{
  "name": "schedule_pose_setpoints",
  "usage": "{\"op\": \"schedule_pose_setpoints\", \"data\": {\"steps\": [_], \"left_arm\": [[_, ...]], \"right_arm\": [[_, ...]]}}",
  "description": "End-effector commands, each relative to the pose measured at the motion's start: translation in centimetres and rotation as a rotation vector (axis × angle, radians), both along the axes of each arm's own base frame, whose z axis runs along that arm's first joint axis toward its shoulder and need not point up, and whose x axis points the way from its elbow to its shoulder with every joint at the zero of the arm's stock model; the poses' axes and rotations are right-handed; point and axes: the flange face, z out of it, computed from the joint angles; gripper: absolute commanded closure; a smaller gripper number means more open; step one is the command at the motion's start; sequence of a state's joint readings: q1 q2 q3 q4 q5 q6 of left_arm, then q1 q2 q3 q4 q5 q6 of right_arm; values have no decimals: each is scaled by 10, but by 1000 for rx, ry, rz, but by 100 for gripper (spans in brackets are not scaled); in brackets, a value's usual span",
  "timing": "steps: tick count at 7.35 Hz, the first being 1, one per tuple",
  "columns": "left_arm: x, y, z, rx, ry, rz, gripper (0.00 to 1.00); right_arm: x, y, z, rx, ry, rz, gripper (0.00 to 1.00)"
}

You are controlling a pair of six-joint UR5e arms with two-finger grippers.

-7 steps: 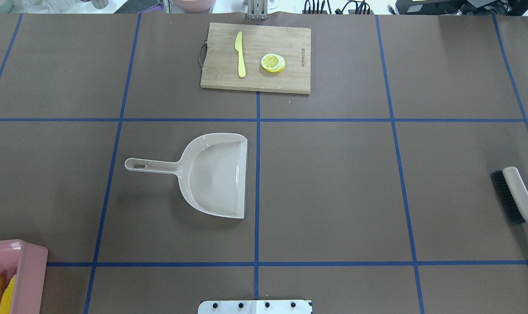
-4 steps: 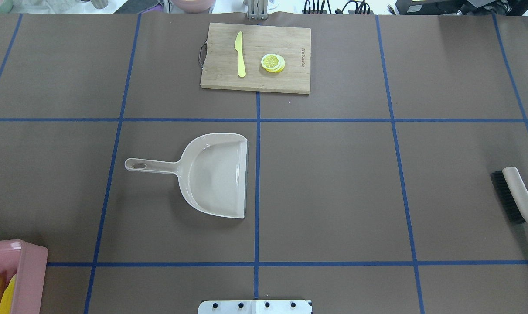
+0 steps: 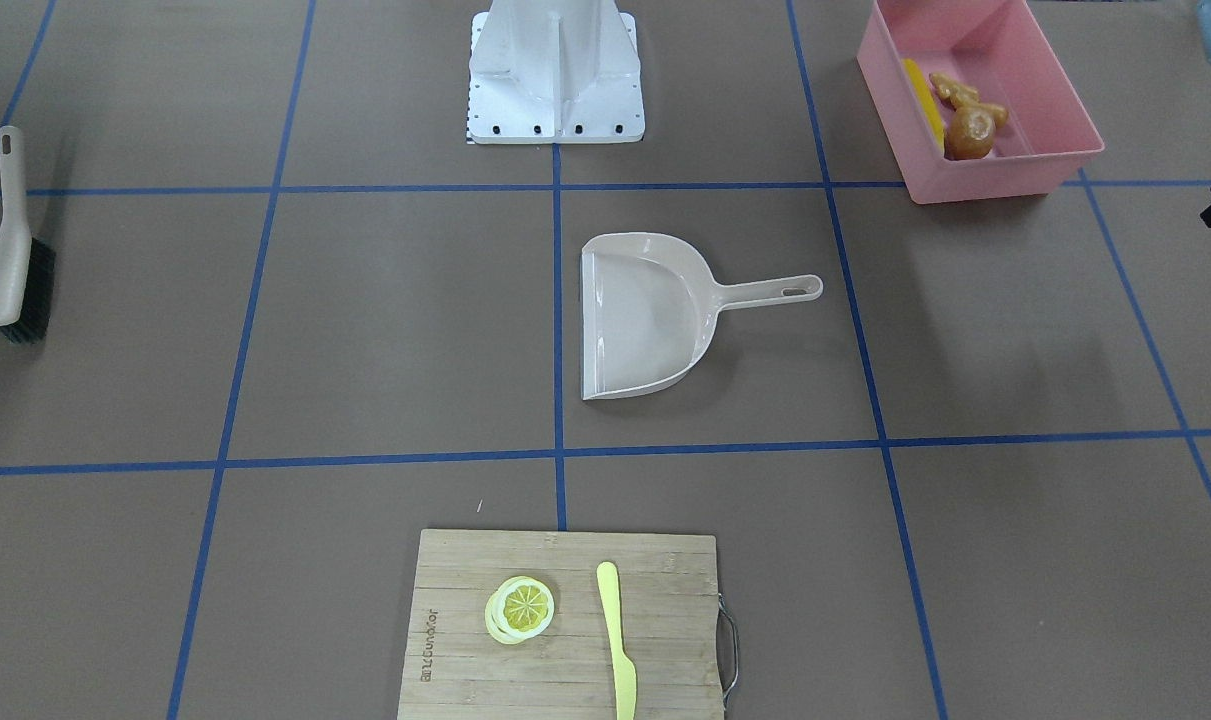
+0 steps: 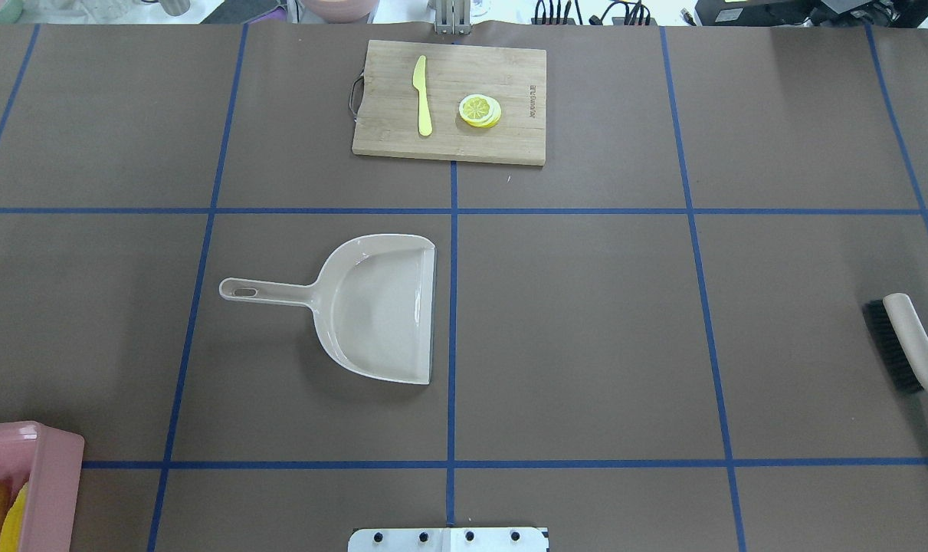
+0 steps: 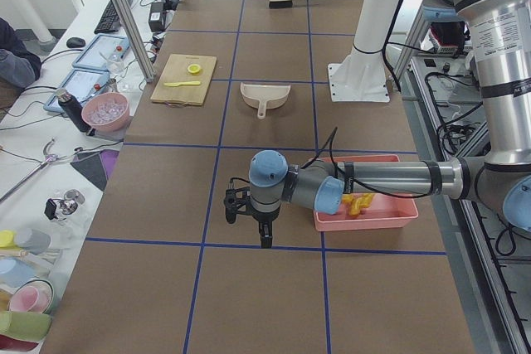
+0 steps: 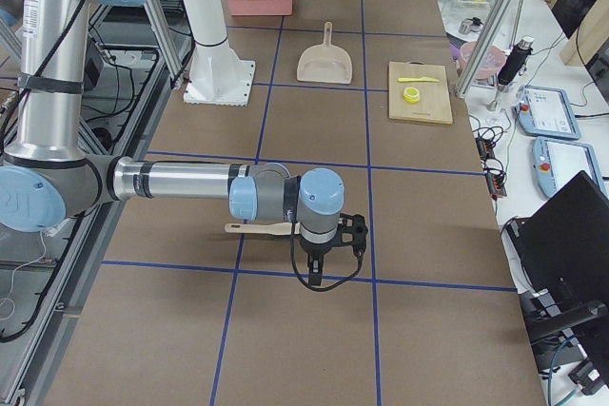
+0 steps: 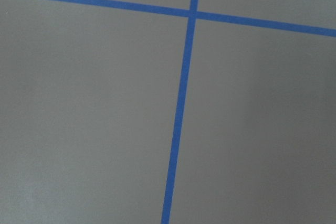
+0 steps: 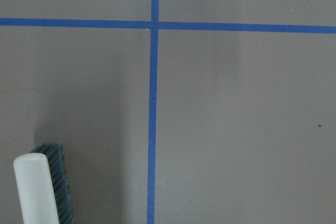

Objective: Sweep and dump trash into bin

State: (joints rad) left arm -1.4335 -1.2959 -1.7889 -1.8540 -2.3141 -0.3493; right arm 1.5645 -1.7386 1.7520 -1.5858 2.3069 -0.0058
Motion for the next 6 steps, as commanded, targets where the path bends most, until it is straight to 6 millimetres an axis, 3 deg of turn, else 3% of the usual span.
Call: {"op": "schedule_pose_setpoints", "data": {"steps": [1, 6], "left_arm": [[-11, 2, 0, 26, 1, -16, 1], [-20, 1, 3, 20, -1, -43, 1]], "right_arm": [[1, 0, -1, -3, -2, 9, 0], [2, 2, 1, -5, -2, 7, 0]]}}
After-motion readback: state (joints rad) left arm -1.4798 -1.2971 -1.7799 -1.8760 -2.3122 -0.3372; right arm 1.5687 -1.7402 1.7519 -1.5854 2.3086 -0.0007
